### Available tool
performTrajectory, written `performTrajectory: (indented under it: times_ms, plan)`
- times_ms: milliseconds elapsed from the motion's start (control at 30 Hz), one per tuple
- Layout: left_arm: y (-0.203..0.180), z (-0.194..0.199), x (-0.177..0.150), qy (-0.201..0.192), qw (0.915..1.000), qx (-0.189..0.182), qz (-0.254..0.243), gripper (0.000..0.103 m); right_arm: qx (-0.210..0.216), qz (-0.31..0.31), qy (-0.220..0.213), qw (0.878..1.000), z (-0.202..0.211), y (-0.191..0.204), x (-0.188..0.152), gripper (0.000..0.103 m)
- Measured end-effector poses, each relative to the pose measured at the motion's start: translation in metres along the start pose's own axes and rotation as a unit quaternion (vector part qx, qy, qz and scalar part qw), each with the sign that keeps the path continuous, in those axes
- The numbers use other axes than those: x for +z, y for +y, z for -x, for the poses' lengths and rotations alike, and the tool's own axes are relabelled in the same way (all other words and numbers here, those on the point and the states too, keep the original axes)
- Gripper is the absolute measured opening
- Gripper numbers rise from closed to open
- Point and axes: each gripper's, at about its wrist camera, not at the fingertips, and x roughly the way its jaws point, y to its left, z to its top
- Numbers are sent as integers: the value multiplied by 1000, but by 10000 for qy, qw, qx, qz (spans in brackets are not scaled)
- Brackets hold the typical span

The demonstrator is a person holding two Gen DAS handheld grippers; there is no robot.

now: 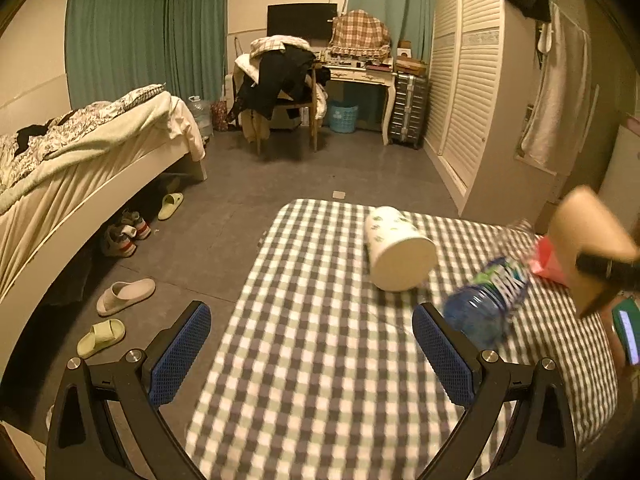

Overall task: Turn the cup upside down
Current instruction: 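Carry the tan cup with the right tool toward the left tool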

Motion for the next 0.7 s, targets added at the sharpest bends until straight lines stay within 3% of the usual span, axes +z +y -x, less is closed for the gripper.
performTrajectory:
  times_ms: [367, 700]
  plan:
    - [-2, 25, -28, 168, 9998, 102, 61, 103, 97, 159, 900, 9958, -23, -2, -90, 84]
    - [-8, 21, -34, 289, 9994, 213, 1, 103, 229, 115, 1048, 9942, -38, -4, -105, 84]
